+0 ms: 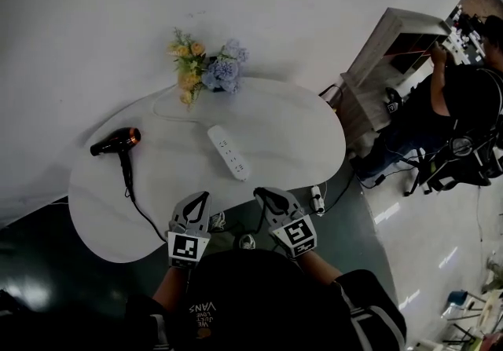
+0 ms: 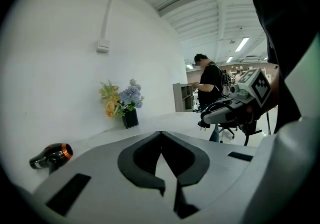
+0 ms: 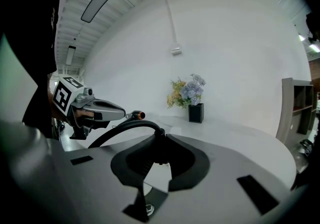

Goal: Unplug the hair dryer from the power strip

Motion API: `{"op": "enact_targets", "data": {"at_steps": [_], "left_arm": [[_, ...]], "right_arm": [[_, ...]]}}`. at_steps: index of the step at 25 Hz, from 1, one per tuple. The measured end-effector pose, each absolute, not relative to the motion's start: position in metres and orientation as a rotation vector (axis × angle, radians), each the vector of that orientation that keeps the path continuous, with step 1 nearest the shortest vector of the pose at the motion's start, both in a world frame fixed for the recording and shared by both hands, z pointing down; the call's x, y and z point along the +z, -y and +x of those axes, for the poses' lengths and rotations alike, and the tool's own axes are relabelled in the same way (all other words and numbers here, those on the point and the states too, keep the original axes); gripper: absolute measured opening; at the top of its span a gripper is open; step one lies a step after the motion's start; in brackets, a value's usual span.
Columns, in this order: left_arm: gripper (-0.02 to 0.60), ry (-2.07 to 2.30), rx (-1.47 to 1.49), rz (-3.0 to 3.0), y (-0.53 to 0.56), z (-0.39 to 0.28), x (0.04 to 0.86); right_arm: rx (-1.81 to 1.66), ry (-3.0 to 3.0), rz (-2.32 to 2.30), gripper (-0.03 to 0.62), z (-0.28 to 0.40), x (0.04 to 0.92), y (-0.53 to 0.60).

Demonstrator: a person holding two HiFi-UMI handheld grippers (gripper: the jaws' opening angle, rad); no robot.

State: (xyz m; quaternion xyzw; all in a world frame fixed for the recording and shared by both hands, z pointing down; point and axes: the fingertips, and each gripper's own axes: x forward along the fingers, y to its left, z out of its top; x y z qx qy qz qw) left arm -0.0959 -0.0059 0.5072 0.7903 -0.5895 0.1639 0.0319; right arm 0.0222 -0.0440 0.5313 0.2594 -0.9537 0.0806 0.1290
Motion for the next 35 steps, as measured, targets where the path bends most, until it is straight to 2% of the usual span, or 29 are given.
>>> {"op": "enact_targets", "data": {"at_steps": [15, 35], "left_arm": [[0.018, 1.994, 0.402, 2.245, -0.05, -0.128, 0.499], [0.018, 2.018, 0.327, 2.204, -0.065, -0.12, 0.497]], "right_arm": [[0.296, 2.766, 0.801, 0.071, 0.051, 0.526, 0.02], [0.345, 2.795, 0.83, 0.071, 0.05, 0.517, 0.023]]}}
